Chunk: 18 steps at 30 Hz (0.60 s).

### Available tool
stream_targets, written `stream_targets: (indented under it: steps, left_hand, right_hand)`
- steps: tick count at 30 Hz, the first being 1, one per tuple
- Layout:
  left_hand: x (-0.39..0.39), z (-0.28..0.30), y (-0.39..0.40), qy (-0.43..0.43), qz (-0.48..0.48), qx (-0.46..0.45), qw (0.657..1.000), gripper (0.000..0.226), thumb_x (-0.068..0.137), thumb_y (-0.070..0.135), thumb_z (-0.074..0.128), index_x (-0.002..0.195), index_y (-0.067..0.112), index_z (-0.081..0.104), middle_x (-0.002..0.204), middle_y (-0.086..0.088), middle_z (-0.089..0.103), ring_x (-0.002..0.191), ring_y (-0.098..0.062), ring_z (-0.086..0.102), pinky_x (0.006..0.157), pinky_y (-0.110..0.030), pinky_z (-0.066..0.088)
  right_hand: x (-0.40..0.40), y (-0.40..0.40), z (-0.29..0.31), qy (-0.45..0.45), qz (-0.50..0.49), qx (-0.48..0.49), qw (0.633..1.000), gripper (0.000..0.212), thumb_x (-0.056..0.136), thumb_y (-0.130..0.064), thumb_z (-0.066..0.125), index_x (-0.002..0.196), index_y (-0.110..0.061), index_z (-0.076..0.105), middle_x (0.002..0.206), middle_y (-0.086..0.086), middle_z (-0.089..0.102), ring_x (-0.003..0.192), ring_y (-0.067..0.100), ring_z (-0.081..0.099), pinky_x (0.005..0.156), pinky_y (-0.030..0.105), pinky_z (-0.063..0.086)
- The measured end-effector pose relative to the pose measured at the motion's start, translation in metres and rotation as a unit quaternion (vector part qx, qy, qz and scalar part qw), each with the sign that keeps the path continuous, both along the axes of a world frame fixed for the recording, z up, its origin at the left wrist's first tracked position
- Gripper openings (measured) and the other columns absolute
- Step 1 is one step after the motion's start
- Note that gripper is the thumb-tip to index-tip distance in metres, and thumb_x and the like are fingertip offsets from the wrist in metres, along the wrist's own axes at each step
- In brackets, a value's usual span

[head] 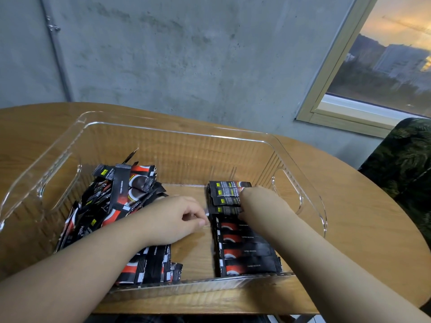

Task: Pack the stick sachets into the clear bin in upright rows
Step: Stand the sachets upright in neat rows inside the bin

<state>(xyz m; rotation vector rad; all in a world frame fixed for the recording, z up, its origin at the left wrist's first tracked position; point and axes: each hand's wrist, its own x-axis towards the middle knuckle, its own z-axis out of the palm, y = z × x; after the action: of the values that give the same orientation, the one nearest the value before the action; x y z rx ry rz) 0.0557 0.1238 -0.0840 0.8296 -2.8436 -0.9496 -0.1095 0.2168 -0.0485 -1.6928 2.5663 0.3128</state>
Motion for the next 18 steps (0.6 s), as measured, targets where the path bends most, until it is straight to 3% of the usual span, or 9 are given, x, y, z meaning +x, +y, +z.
stream_targets:
  steps: [5,7,10,13,18]
  left_hand:
    - [-0.001,0.002,0.002,-0.040,-0.039,-0.049,0.997,0.035,0.097,0.043,0.047,0.131,0.043,0.051,0.141,0.033,0.038,0.135,0.000,0.027,0.117,-0.036,0.014]
    - [-0.002,0.003,0.002,-0.059,-0.048,-0.063,0.995,0.041,0.098,0.043,0.044,0.139,0.041,0.044,0.146,0.032,0.031,0.139,0.001,0.020,0.117,-0.033,0.010]
    - [-0.004,0.001,0.002,-0.079,-0.064,-0.078,0.992,0.043,0.099,0.043,0.041,0.142,0.039,0.039,0.147,0.032,0.028,0.140,0.002,0.017,0.115,-0.031,0.008]
    - [-0.004,0.000,0.003,-0.086,-0.077,-0.085,0.990,0.044,0.100,0.042,0.040,0.143,0.039,0.037,0.148,0.033,0.026,0.140,0.003,0.015,0.115,-0.031,0.007]
    - [-0.005,-0.003,0.002,-0.084,-0.092,-0.093,0.988,0.043,0.100,0.041,0.040,0.143,0.039,0.038,0.148,0.032,0.027,0.140,0.005,0.014,0.115,-0.032,0.009]
  right_hand:
    - [0.002,0.001,0.004,-0.030,-0.005,-0.045,0.999,0.032,0.085,0.003,0.056,0.063,-0.014,0.040,0.065,0.000,0.043,0.059,0.019,0.043,0.054,0.026,0.038]
    - [-0.001,0.003,0.007,-0.041,-0.008,-0.062,0.997,0.015,0.086,0.003,0.055,0.080,-0.011,0.057,0.074,0.003,0.054,0.066,0.021,0.050,0.057,0.026,0.041]
    - [-0.005,0.008,0.008,-0.056,-0.030,-0.089,0.994,0.023,0.084,0.005,0.052,0.098,-0.010,0.063,0.085,0.005,0.060,0.075,0.025,0.053,0.064,0.026,0.043]
    - [-0.006,0.012,0.005,-0.070,-0.048,-0.109,0.990,0.026,0.081,0.006,0.050,0.094,-0.011,0.064,0.097,0.005,0.066,0.081,0.026,0.059,0.068,0.029,0.050]
    - [-0.007,0.015,-0.003,-0.086,-0.037,-0.111,0.989,0.028,0.081,0.007,0.050,0.094,-0.011,0.066,0.090,0.007,0.066,0.085,0.027,0.062,0.070,0.031,0.051]
